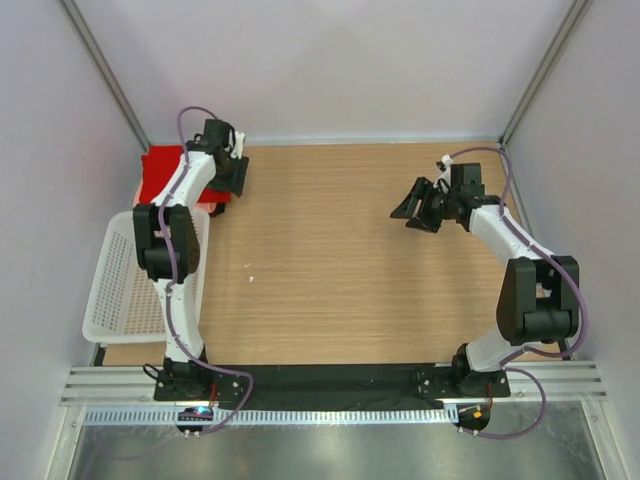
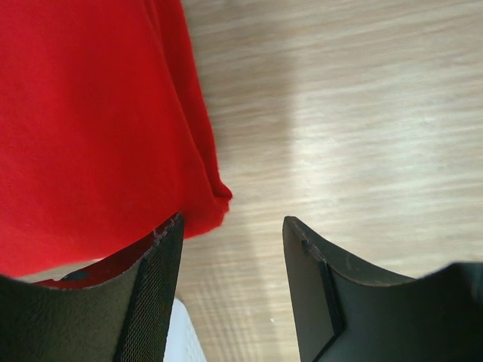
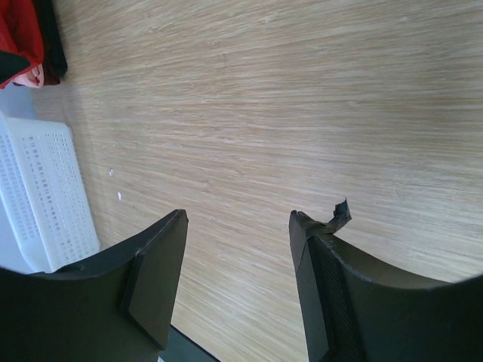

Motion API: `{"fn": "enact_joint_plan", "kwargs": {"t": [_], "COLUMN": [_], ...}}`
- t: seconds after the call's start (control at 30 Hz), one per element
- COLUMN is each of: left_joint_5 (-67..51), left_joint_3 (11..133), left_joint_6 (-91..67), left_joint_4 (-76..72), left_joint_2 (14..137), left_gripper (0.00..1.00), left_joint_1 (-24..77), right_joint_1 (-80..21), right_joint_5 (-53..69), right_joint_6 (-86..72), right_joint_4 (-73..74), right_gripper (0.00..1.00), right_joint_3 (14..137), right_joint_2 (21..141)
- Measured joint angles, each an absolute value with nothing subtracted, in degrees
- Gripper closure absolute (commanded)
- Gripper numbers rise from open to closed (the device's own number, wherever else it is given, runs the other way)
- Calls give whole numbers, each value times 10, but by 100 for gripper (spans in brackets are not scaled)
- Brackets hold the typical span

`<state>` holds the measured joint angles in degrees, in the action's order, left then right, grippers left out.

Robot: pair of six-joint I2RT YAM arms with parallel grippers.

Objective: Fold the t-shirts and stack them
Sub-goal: Neatly place the folded tshirt to the corner

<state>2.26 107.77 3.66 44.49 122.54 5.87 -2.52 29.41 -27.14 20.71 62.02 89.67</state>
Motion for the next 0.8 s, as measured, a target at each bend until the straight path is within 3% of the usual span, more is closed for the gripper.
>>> {"fn": "enact_joint_plan", "kwargs": {"t": [0.23,0.27,0.3,0.4,0.43,0.47,0.57,0.63,0.8], "left_joint_5": [-68,-86,-106,-154,-172,-188,-222,-241,-285], "left_joint_3": [1130,1128,1120,1061,1037,1009,938,890,817], "left_joint_6": [3,-6,-13,-38,-47,-58,-86,-97,-131], "left_joint_4": [503,504,504,495,490,478,440,411,353], "left_joint_2": [1225,1217,1204,1131,1096,1060,949,868,740], "left_gripper": [43,42,41,40,38,27,20,0,0], "left_joint_1": [57,59,61,77,86,97,133,161,184], "right_joint_1": [-25,-25,-25,-25,-25,-25,-25,-25,-25], "right_joint_5": [275,272,269,260,255,252,249,251,243], "right_joint_6": [-272,-273,-274,-265,-260,-256,-251,-257,-273], "right_joint_4": [257,267,277,303,316,328,349,351,347], "right_gripper": [33,26,12,0,0,0,0,0,0], "right_joint_3": [623,623,623,626,631,638,657,657,657], "right_joint_2": [872,861,847,795,778,765,720,686,576]}}
